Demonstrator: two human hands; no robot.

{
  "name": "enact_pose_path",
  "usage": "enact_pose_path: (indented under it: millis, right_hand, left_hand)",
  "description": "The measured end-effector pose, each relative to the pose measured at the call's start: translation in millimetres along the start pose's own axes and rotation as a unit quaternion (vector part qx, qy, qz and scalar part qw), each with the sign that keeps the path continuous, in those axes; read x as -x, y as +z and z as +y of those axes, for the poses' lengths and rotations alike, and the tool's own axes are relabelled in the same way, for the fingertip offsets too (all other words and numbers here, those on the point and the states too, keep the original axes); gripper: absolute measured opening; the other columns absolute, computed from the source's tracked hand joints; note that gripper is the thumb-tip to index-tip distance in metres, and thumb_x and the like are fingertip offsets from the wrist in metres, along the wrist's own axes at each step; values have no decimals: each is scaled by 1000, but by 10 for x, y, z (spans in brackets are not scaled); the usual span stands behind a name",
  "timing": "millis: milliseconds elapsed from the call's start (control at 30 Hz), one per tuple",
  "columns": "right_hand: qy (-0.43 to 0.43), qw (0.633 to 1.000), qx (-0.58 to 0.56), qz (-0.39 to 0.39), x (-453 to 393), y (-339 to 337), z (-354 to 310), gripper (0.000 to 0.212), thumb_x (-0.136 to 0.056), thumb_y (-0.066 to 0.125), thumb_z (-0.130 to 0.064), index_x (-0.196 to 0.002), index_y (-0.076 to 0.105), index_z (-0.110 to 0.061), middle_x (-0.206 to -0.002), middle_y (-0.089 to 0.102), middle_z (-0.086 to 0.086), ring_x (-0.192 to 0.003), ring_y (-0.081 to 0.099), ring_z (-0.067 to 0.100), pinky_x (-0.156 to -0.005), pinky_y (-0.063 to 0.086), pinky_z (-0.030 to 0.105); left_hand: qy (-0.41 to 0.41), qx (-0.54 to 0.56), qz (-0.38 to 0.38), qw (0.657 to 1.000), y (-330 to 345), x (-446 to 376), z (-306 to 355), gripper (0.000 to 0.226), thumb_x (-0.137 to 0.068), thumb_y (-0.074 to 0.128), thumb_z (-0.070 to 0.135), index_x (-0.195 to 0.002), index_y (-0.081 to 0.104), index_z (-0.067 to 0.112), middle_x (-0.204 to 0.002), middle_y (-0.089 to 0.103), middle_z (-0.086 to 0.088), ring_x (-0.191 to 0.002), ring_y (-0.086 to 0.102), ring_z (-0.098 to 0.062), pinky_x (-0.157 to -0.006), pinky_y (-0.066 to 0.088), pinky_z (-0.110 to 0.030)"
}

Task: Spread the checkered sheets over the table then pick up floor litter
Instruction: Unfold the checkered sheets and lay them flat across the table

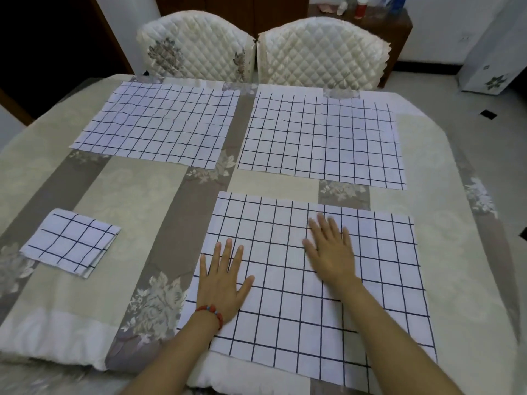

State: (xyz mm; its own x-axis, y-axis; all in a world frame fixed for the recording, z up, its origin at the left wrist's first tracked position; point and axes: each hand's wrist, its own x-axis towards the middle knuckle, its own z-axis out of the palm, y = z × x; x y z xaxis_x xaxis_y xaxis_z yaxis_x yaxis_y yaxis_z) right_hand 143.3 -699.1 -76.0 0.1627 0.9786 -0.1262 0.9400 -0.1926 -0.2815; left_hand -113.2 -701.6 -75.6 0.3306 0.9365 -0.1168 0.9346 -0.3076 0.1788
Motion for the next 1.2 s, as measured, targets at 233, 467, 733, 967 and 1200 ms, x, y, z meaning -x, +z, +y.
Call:
enact_pose_path:
  millis: [233, 467, 733, 967, 1200]
  right_hand:
    - [207, 973, -50, 91, 393, -232, 92, 56, -98, 28, -39, -148, 17, -17, -159, 3, 5, -146, -6, 23, -116, -8, 50]
    - [78, 997, -17, -6, 1061, 197, -212, 57, -95, 15, -52, -141, -16, -38, -151, -24, -13, -139, -26, 8, -117, -16, 37]
    - [182, 982, -28, 32, 1337, 7, 273, 58, -89, 8, -52, -142, -7, -36, -154, -13, -10, -142, -15, 7, -118, -10, 39]
    - [181, 982, -15, 44, 1325, 16, 292, 56, -90, 7, -51, -141, -9, -35, -151, -17, -11, -141, -16, 7, -116, -14, 37]
    - [181, 982, -9, 48, 1325, 56, 303, 54, -93, 7, -51, -142, -9, -35, -153, -15, -11, -141, -16, 6, -115, -15, 36]
  left_hand:
    - [-5, -9, -4, 1000, 72, -1, -28, 72, -77, -13, 69, -139, -18, 32, -153, -17, 4, -142, -18, -23, -114, -17, -44]
    - [-7, 4, -8, 1000, 54, 5, -30, 76, -74, -15, 70, -140, -17, 31, -152, -17, 3, -141, -19, -22, -115, -13, -45]
    - [-205, 58, 37, 976, -80, -197, 387, 71, -91, 18, 55, -146, -4, 17, -154, -14, -18, -143, -15, -33, -115, -13, -55]
    - [201, -22, -96, 975, 136, -512, 1123, 62, -92, 17, 57, -143, -8, 34, -153, -18, 8, -142, -18, -16, -112, -18, -44]
    - [-116, 21, -27, 993, -103, -743, 18, 64, -93, 16, 54, -145, -7, 25, -157, -12, -5, -145, -11, -23, -117, -7, -49]
